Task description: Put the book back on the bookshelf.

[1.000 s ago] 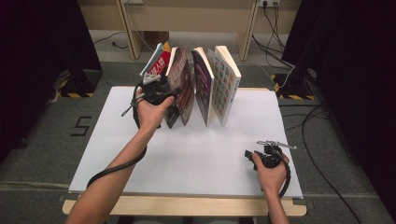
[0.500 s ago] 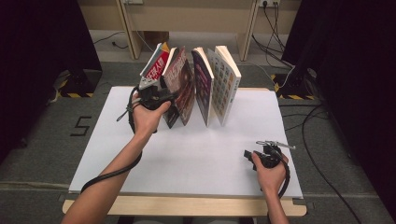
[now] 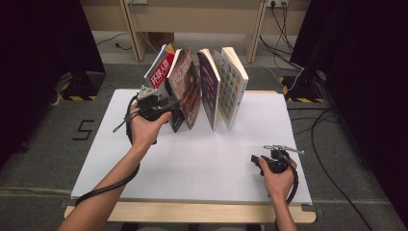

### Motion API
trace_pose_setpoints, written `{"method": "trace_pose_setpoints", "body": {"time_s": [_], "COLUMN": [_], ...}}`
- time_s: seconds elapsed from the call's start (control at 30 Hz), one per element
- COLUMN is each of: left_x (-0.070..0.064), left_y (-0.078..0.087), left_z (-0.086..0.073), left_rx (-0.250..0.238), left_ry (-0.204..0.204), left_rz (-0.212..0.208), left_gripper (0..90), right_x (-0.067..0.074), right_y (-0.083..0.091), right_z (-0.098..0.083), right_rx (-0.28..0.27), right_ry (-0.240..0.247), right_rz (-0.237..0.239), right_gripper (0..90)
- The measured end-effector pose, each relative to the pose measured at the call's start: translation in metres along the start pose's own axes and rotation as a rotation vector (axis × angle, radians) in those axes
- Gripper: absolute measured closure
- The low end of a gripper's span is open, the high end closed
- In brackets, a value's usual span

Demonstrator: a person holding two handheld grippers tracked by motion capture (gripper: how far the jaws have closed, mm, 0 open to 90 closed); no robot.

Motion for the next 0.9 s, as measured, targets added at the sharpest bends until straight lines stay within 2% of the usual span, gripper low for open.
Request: {"method": "trace_pose_setpoints", "body": {"time_s": [0.4, 0.57, 0.9], "left_x": [0.002, 0.004, 0.008], "left_y": [0.016, 0.022, 0.034], "left_z": [-0.017, -0.024, -0.041], "left_rx": [0.017, 0.021, 0.028], "left_ry": [0.002, 0.018, 0.014], "left_rz": [-0.014, -0.024, -0.021], "left_gripper": [47.6, 47.7, 47.5], "right_x": [0.002, 0.001, 0.001], "right_y": [0.000, 0.000, 0.000], "right_z": [-0.001, -0.001, -0.001], "right_rx": [0.004, 0.001, 0.004], "right_ry": [-0.004, 0.003, 0.003], "right_rz": [0.001, 0.000, -0.001], "right_gripper": [53.0, 53.0, 53.0]}}
Point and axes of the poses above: each handheld gripper's, and its own axes: y roughly backward along the jaws, z roughly out of its top, x roughly to its left, the point moved 7 cm from there along -y, roughly forward along the jaws, and after that the axes turned 5 degrees about -z, right-handed, at the moved point
